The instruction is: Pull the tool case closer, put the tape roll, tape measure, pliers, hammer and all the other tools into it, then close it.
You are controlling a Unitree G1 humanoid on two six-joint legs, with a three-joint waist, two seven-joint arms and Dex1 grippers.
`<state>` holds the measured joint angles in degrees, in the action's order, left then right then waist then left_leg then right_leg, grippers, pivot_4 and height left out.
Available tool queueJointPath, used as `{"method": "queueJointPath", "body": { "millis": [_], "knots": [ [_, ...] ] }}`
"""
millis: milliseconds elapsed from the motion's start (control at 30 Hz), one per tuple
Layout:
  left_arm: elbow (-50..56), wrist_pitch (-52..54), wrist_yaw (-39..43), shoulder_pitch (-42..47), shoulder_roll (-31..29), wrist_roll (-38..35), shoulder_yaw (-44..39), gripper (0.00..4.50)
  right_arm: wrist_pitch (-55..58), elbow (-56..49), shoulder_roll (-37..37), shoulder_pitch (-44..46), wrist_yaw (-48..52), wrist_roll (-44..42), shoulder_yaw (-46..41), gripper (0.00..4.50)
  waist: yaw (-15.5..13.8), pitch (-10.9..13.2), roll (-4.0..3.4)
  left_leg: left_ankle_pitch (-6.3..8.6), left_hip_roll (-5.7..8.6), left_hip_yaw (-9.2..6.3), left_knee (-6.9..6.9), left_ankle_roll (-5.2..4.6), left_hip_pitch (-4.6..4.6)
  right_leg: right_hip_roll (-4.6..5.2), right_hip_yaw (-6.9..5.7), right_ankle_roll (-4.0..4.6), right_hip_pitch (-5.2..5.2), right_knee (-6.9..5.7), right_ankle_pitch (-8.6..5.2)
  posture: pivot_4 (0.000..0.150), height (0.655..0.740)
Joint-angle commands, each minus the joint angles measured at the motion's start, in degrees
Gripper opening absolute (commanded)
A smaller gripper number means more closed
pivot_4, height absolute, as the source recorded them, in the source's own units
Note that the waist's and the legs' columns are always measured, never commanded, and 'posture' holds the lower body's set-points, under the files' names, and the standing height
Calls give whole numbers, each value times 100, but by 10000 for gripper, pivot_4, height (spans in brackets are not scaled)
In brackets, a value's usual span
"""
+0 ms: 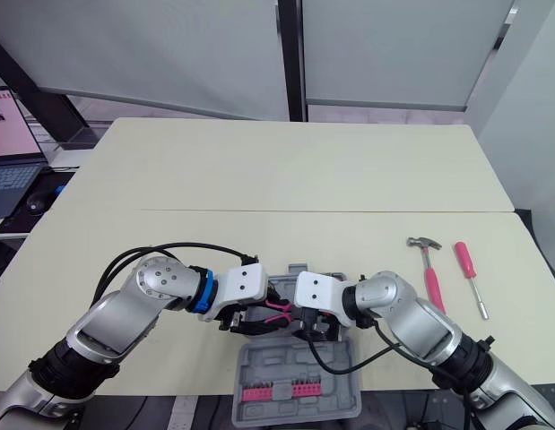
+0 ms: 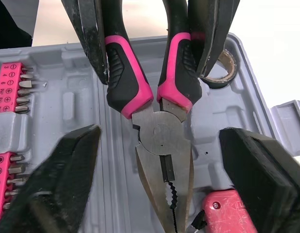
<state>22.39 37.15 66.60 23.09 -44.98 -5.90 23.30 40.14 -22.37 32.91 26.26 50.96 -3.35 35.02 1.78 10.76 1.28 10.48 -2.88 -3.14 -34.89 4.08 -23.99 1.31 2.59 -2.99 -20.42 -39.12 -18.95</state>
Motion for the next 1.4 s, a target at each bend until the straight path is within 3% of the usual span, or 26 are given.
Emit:
{"method": "queueJointPath", "body": {
  "millis": [33, 100, 233, 500, 567, 700, 867, 1100, 1400],
  "knots": [
    [251, -16, -54, 33, -6, -63, -46, 27744, -50, -155, -31, 108, 55, 27, -55, 28202, 0, 0, 0, 0, 0, 0, 0, 0, 0, 0, 0, 0, 0, 0, 0, 1500, 7400],
    [250, -9, -71, 35, 8, -79, -49, 27744, -65, -157, -41, 112, 61, 38, -52, 22589, 0, 0, 0, 0, 0, 0, 0, 0, 0, 0, 0, 0, 0, 0, 0, 1500, 7400],
    [215, -11, -91, 41, 33, -106, -44, 27650, -85, -188, -74, 125, 56, 47, -76, 15759, -1, 0, 0, 0, 0, 0, 0, 0, 0, 0, 0, 0, 0, 0, 0, 1500, 7400],
    [118, -330, -67, -44, 98, -263, -224, 27641, -144, -285, 2, 132, 112, 57, -213, 15757, -1, 0, 0, 0, 0, 0, 0, 0, 0, 0, 0, 0, 0, 0, 0, 1500, 7400],
    [79, -484, 3, -118, 45, -407, -426, 34816, -156, -345, 64, 144, 155, 30, -282, 15740, -1, 0, 0, 0, 0, 0, 0, 0, 0, 1, 0, 0, 0, 0, 0, 1500, 7400],
    [-28, -780, 276, -514, -426, -708, -984, 45000, -261, -457, 259, 209, 317, -11, -408, 15234, 13, 1, -1, 0, -1, 0, 1, 0, 0, 1, 0, 0, -2, 0, 0, 1500, 7400],
    [-267, -1438, 507, -1209, -905, -1023, -1861, 45000, -566, -406, 609, 518, 600, 111, -500, 15234, 6, 2, -4, 0, -2, 1, 2, 0, 2, 1, 0, 1, -3, 0, 0, 1500, 7400],
    [-617, -2430, 687, -2196, -1088, -1181, -2722, 45000, -666, -375, 1120, 980, 1104, 537, -186, 15234, -6, 4, -6, 0, -1, 6, 5, 0, 1, 7, 0, 4, -6, 3, -2, 1500, 7400],
    [-784, -3083, 602, -2599, -934, -1179, -2925, 45000, -504, 19, 751, 1136, 1271, 1136, 472, 15234, -3, 4, -7, 0, -3, 9, 5, 0, 1, 6, 1, 7, -11, 1, -3, 1500, 7400]
  ]
}}
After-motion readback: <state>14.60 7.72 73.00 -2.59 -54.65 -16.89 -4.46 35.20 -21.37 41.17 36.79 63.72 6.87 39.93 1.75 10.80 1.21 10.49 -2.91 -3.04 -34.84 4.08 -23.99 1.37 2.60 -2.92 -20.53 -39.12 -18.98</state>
